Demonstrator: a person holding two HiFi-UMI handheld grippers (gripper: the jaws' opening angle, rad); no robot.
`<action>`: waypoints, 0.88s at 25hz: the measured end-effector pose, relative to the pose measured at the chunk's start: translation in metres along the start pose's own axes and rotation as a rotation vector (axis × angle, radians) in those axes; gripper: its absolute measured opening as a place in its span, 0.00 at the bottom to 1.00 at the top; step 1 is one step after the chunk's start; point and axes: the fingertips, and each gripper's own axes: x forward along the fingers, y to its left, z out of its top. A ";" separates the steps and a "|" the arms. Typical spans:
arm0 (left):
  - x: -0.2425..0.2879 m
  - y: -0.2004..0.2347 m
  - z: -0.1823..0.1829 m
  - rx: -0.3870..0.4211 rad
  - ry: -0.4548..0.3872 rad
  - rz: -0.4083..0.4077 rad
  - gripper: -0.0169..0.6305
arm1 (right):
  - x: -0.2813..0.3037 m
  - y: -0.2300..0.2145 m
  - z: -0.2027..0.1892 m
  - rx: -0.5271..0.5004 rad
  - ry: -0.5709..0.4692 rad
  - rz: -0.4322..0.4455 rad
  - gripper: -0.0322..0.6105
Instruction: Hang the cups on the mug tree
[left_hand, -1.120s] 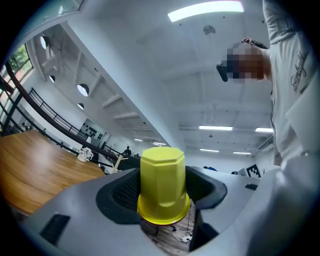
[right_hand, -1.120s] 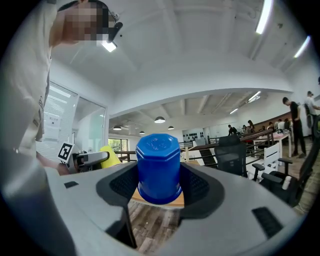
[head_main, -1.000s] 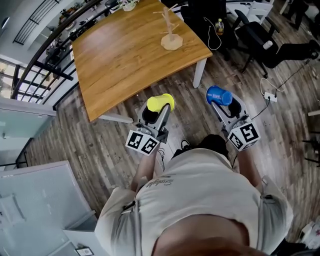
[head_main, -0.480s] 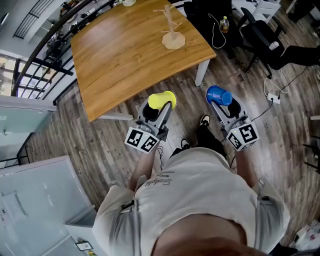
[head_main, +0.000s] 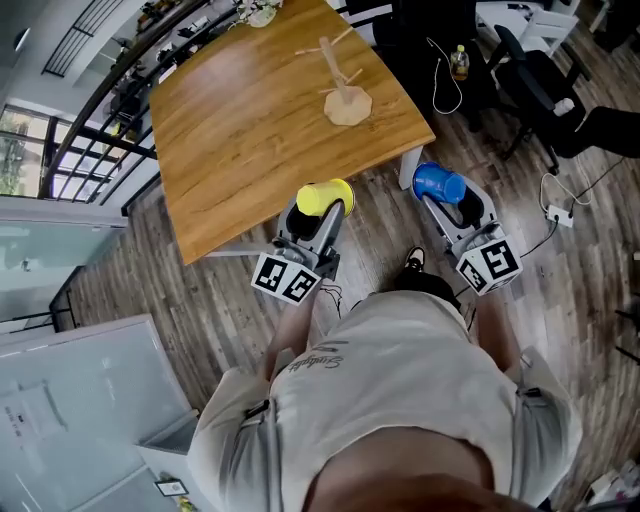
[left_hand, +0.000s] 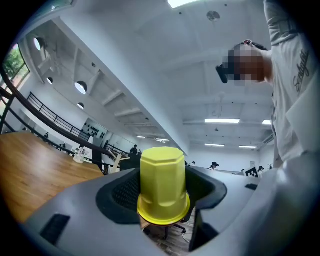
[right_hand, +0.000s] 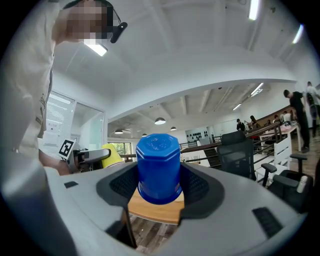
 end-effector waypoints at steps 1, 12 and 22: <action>0.009 0.000 0.000 0.006 -0.002 0.001 0.45 | 0.003 -0.009 0.002 -0.001 -0.004 0.004 0.43; 0.078 0.010 -0.020 0.008 0.012 0.059 0.45 | 0.029 -0.069 -0.011 0.021 0.011 0.112 0.43; 0.094 0.024 -0.023 0.010 0.036 0.104 0.45 | 0.052 -0.089 -0.023 0.060 0.045 0.155 0.43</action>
